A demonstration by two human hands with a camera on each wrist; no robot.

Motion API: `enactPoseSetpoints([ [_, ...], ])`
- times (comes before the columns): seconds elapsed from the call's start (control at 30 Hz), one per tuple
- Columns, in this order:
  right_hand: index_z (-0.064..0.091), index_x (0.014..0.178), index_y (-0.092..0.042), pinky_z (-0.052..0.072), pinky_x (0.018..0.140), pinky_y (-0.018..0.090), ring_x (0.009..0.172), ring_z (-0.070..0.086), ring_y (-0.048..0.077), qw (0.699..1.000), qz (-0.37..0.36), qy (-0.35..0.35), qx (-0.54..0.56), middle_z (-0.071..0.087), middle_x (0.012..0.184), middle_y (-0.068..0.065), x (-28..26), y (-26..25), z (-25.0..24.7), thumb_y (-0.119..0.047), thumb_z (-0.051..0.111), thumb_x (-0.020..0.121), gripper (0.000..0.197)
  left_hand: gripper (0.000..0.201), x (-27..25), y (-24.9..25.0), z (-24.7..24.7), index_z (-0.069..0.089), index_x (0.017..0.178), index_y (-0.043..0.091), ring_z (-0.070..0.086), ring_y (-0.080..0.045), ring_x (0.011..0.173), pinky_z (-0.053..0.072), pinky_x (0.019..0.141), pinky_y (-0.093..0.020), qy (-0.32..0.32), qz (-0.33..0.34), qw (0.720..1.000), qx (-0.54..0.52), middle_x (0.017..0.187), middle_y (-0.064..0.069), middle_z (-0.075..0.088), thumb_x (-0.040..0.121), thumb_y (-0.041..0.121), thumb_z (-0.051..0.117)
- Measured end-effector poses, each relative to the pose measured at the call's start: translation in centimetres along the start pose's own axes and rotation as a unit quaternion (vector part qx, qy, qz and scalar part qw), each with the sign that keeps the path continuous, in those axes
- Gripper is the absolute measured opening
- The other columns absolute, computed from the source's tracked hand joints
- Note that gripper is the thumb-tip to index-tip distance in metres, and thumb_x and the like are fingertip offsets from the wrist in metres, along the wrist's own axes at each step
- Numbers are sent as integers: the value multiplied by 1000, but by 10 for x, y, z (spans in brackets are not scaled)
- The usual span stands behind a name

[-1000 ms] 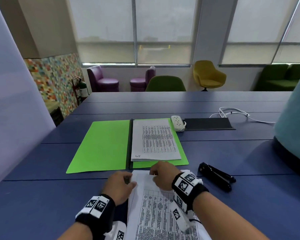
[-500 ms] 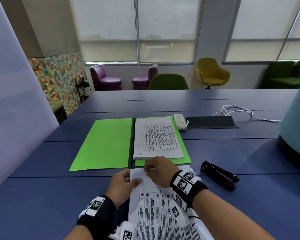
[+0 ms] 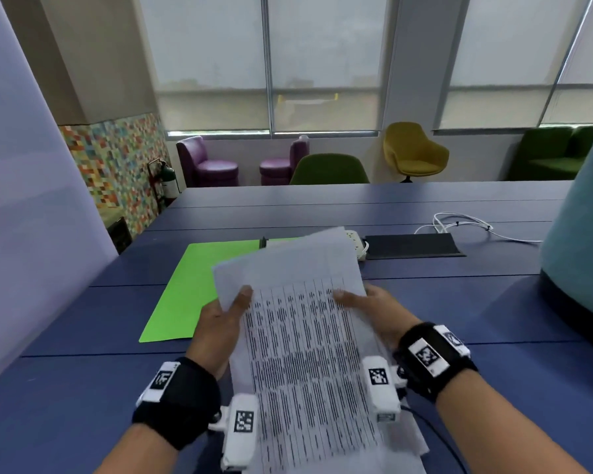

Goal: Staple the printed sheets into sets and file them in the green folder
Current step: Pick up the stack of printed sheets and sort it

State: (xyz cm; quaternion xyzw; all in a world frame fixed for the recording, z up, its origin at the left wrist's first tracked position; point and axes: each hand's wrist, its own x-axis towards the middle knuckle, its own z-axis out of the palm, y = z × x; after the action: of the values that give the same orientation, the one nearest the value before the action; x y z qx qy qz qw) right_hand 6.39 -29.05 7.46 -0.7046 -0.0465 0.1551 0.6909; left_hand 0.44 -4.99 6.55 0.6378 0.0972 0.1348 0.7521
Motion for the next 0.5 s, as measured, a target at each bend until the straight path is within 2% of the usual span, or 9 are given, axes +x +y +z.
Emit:
enactPoseSetpoints([
  [0.07, 67, 119, -10, 54, 77, 14, 109, 68, 15, 998, -10, -39, -45, 74, 116, 6, -16, -8, 4, -15, 73, 88, 32, 27, 0, 18, 7, 70, 107, 4, 70, -26, 102, 54, 93, -42, 4, 17, 1000, -23, 108, -12, 74, 90, 24, 64],
  [0.13, 70, 104, -15, 55, 83, 16, 96, 71, 4, 996, -62, -8, -67, 78, 97, -5, -28, -24, 8, -16, 74, 87, 17, 16, -2, 42, 14, 73, 96, 12, 73, -14, 91, 56, 88, -36, 0, 65, 998, -12, 101, -2, 76, 84, 21, 70],
  [0.2, 67, 89, -20, 55, 83, 18, 82, 71, -1, 990, -122, 24, -69, 76, 82, -11, -42, -51, 10, -19, 76, 85, 10, 14, -4, 71, 19, 73, 92, 18, 72, -9, 92, 54, 89, -34, -10, 124, 992, -8, 98, 7, 77, 78, 21, 75],
  [0.3, 68, 86, -19, 51, 78, 18, 88, 72, 7, 973, -210, 65, -75, 77, 87, -4, -56, -83, 9, -28, 81, 79, 17, 22, -11, 108, 24, 73, 95, 20, 69, -20, 105, 52, 96, -41, -31, 208, 976, -49, 103, 4, 76, 74, 24, 79],
  [0.37, 71, 92, -14, 53, 82, 21, 91, 73, 9, 963, -251, 59, -80, 78, 93, -2, -59, -90, 6, -37, 82, 72, 32, 21, -15, 119, 26, 72, 97, 20, 69, -20, 104, 52, 96, -40, -45, 245, 967, -57, 101, 6, 76, 76, 21, 77],
  [0.43, 72, 96, -15, 54, 90, 31, 95, 74, 13, 962, -252, 64, -86, 79, 97, -1, -61, -89, 4, -44, 85, 64, 45, 22, -18, 119, 25, 75, 94, 24, 70, -15, 100, 54, 94, -37, -61, 252, 965, -50, 99, 9, 76, 73, 21, 81],
  [0.5, 72, 94, -19, 56, 90, 31, 96, 74, 13, 964, -253, 37, -70, 79, 97, -3, -61, -81, -1, -33, 82, 66, 33, 25, -21, 108, 20, 78, 89, 30, 71, -13, 97, 57, 87, -32, -80, 229, 969, -36, 98, 9, 77, 64, 26, 84],
])
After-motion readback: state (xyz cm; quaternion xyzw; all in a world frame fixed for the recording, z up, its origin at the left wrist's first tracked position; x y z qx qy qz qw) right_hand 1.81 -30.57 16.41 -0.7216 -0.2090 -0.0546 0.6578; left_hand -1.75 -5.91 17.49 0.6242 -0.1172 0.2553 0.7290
